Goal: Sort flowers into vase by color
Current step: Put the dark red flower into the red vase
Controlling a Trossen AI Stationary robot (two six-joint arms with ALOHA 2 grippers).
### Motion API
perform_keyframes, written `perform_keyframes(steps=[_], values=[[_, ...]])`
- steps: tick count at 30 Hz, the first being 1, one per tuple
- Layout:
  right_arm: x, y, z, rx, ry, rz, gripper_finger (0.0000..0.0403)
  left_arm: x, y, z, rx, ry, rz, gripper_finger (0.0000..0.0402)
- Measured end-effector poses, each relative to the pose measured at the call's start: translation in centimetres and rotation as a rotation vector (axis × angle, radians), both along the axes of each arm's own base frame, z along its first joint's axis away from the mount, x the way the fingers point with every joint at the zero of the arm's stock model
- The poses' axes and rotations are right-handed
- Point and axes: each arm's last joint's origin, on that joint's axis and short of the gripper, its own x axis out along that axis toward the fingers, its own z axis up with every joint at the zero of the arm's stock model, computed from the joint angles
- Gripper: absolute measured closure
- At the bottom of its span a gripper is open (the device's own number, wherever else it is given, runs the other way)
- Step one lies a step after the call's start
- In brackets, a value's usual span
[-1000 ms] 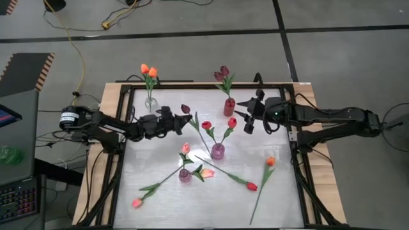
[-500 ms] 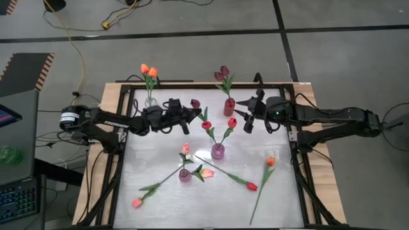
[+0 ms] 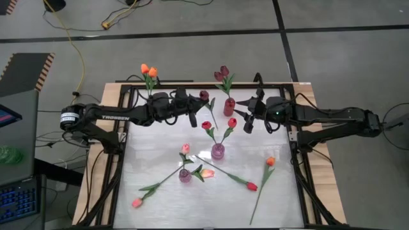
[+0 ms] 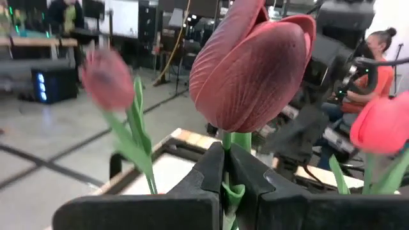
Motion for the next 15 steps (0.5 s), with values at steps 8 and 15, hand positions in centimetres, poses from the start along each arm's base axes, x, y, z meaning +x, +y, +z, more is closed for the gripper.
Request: perform_keyframes(steps=[8, 15], values=[[0.0, 0.0, 0.0, -0.001, 0.002, 0.001, 0.0223, 0.5, 0.3, 4.1, 0.165, -0.053, 0.024, 0.0401], [0.0, 0.0, 0.0, -0.001, 0.006, 0.000, 0.0223, 0.6, 0.4, 6.8, 0.256, -0.102, 0.045, 0.0401]])
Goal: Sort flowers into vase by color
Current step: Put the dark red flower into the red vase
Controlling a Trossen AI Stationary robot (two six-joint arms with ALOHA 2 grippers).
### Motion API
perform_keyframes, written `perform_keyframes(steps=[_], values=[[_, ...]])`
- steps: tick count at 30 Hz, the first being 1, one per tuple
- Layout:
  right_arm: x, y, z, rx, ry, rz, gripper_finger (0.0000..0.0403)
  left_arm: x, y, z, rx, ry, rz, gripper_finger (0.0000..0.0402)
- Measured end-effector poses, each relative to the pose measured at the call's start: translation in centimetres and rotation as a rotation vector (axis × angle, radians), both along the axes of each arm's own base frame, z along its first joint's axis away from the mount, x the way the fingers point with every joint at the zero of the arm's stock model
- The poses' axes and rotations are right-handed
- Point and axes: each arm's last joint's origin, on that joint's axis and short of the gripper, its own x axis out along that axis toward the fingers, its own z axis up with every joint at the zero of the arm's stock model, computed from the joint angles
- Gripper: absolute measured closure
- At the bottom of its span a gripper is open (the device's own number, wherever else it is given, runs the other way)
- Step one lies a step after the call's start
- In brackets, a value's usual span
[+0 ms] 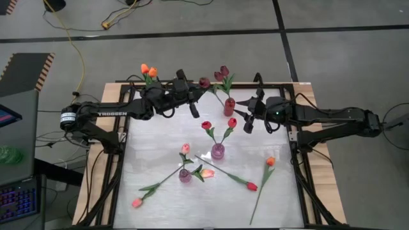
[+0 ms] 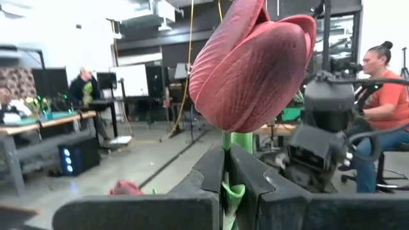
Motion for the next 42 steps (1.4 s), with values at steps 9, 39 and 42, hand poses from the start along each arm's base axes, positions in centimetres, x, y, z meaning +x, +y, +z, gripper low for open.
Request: perform_keyframes(steps=[9, 39, 42], values=[[0.0, 0.0, 0.0, 0.000, 0.000, 0.000, 0.0223, 0.1, 0.0, 1.0, 0.038, -0.056, 0.010, 0.0401], [0.0, 0.0, 0.0, 0.001, 0.001, -0.001, 0.0223, 2.4, 3.1, -2.3, -0.013, -0.045, 0.065, 0.0401], [0.0, 0.0, 0.0, 0.001, 0.000, -0.001, 0.0223, 2.4, 3.1, -2.2, -0.012, -0.051, 0.065, 0.0401]])
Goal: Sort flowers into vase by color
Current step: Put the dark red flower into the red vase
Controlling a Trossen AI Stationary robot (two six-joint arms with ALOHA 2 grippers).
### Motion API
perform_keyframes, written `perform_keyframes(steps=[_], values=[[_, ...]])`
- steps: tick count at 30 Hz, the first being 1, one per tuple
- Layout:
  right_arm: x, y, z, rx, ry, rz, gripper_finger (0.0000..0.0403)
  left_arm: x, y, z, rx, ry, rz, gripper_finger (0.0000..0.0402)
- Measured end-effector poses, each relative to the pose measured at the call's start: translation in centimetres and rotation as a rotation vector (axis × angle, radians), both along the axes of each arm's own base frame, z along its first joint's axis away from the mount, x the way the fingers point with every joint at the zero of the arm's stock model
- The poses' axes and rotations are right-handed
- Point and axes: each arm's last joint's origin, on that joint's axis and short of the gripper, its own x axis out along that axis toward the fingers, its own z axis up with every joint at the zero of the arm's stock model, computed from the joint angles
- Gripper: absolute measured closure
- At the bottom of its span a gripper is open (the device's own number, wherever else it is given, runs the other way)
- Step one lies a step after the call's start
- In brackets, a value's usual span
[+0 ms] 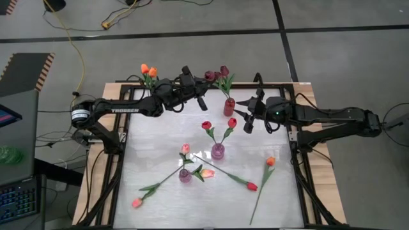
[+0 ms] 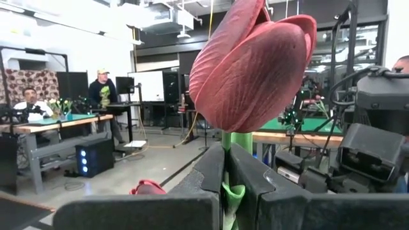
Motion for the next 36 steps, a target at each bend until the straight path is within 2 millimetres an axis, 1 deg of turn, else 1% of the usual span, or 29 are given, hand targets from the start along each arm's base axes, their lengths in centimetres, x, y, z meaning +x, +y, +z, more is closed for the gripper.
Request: perform_keyframes(steps=[3, 10, 15, 20, 22, 27, 36], values=[[0.0, 0.0, 0.0, 0.000, 0.000, 0.000, 0.0223, 0.0, 0.0, -0.1, -0.004, 0.004, -0.001, 0.0401], [0.0, 0.0, 0.0, -0.001, 0.001, 0.001, 0.0223, 1.3, 0.4, -1.7, -0.002, 0.002, 0.001, 0.0401], [0.0, 0.0, 0.0, -0.001, 0.001, 0.001, 0.0223, 1.4, 0.5, -1.0, 0.016, 0.029, 0.027, 0.0401], [0.0, 0.0, 0.0, -0.001, 0.002, 0.001, 0.0223, 1.4, 0.5, 0.2, 0.025, -0.002, 0.027, 0.0401], [0.0, 0.0, 0.0, 0.000, 0.006, 0.001, 0.0223, 1.5, 0.5, 0.5, 0.019, 0.016, 0.027, 0.0401], [0.0, 0.0, -0.1, 0.001, 0.013, 0.001, 0.0223, 1.8, 0.6, 0.6, -0.001, 0.086, 0.026, 0.0401], [0.0, 0.0, -0.1, 0.003, 0.014, 0.001, 0.0223, 1.8, 0.6, 0.5, -0.012, 0.101, 0.024, 0.0401]])
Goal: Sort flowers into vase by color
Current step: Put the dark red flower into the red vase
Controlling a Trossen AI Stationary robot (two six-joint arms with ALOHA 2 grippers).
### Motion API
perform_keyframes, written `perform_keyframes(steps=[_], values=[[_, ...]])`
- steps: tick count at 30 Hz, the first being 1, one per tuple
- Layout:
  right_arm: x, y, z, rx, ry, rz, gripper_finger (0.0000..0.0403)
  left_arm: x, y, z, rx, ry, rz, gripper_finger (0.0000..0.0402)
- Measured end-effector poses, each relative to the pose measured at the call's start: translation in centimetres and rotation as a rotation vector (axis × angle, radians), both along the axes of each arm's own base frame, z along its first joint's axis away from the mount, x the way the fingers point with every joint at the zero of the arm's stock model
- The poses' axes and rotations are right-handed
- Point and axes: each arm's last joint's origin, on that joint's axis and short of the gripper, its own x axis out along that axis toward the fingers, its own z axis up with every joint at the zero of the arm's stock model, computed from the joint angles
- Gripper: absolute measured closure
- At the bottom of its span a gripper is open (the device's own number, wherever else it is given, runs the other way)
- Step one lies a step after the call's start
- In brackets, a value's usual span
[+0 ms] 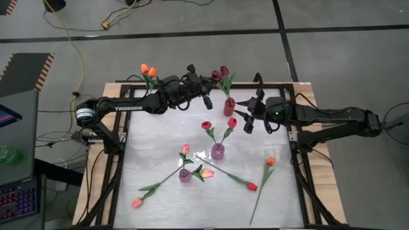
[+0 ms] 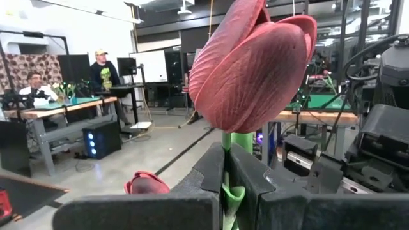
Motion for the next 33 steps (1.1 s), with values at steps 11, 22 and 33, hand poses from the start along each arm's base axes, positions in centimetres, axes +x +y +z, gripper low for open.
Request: perform_keyframes(steps=[11, 22, 33], values=[[0.0, 0.0, 0.0, 0.000, 0.000, 0.000, 0.0223, 0.7, 0.2, -1.1, -0.014, 0.040, 0.006, 0.0401], [0.0, 0.0, 0.0, 0.000, 0.001, 0.001, 0.0223, 2.0, 0.6, -3.0, -0.015, 0.049, 0.008, 0.0400], [0.0, 0.0, 0.0, 0.000, 0.001, 0.000, 0.0223, 2.3, 0.8, -4.3, -0.070, 0.124, 0.028, 0.0311]])
